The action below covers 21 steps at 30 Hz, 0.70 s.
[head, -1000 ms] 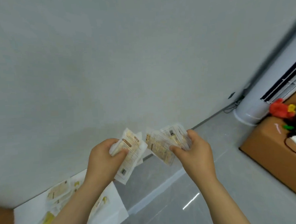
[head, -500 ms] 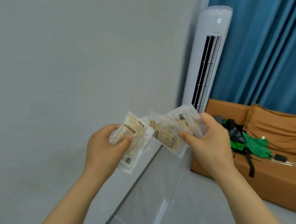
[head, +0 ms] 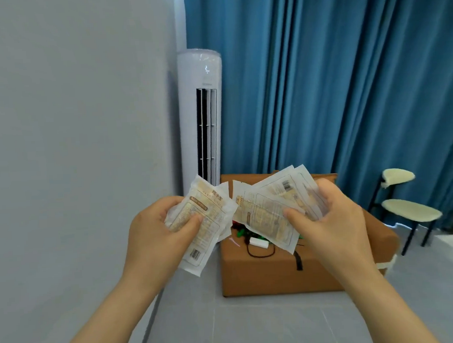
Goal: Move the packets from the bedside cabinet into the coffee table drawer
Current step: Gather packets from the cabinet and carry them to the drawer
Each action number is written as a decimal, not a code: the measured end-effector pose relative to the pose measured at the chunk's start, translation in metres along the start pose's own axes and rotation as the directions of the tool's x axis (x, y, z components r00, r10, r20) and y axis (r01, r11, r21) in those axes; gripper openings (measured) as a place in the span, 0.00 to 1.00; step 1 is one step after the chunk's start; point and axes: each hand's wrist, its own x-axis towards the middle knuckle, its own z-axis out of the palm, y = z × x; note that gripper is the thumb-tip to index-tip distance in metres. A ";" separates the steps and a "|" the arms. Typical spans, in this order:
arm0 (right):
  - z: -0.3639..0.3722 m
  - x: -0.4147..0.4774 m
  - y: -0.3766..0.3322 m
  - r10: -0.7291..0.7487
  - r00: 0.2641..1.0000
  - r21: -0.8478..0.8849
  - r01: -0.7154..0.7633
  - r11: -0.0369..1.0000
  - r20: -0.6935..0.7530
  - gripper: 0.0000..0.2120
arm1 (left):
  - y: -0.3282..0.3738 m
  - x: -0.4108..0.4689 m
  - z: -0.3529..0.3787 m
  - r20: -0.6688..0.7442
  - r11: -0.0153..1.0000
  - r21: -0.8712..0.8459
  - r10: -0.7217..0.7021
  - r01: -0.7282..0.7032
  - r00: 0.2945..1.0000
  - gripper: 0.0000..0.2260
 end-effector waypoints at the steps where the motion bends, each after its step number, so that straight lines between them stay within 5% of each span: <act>1: -0.004 0.004 0.007 0.013 1.000 -0.028 -0.014 1.000 -0.020 0.11 | -0.004 0.009 0.012 0.028 1.000 -0.019 0.002 -0.001 1.000 0.08; 21: -0.171 0.099 0.215 0.139 0.904 -0.293 -0.272 0.917 -0.404 0.14 | 0.034 0.098 0.375 0.435 0.947 -0.309 0.221 -0.086 0.873 0.09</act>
